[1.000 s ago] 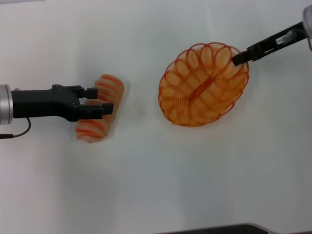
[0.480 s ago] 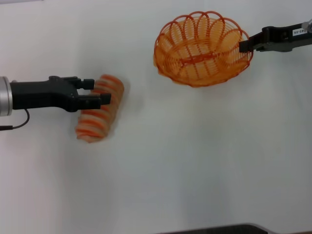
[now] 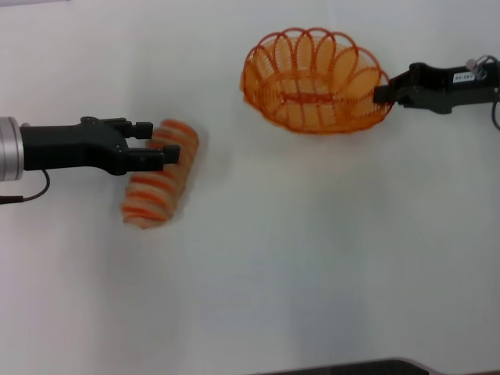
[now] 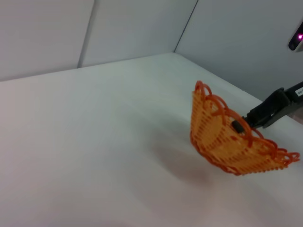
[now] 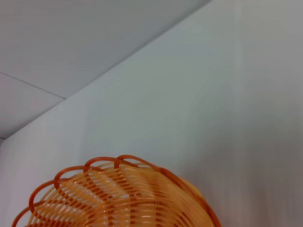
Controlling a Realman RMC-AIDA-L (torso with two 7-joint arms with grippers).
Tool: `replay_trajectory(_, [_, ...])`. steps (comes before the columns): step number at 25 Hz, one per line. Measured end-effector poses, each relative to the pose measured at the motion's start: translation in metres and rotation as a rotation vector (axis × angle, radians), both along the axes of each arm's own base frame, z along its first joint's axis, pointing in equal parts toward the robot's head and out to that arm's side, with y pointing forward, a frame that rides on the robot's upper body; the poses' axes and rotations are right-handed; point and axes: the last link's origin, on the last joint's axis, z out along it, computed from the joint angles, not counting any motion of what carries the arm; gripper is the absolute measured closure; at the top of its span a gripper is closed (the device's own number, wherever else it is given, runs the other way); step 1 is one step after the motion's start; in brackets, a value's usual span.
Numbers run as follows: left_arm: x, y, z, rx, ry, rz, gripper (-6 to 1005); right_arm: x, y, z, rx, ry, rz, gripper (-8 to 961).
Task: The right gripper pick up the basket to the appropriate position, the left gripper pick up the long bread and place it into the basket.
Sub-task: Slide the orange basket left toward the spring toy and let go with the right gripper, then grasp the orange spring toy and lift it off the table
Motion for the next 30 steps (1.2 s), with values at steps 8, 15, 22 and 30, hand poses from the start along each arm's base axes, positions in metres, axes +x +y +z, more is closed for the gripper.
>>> replay_trajectory(8, [-0.001,-0.002,-0.002,-0.007,0.001,0.004,207,0.001,-0.005,-0.012,-0.014,0.014,-0.017,830])
replay_trajectory(15, [-0.001,-0.004,-0.002,-0.015,-0.002,0.003,207,-0.001,-0.005,-0.016,0.004,0.038,-0.007,769])
replay_trajectory(22, [-0.001,-0.005,-0.002,-0.017,-0.006,0.007,208,-0.001,0.0,0.002,0.07,0.03,0.025,552])
replay_trajectory(30, [-0.003,-0.006,-0.002,-0.012,-0.012,0.015,207,-0.012,0.018,0.071,0.388,-0.097,0.313,528])
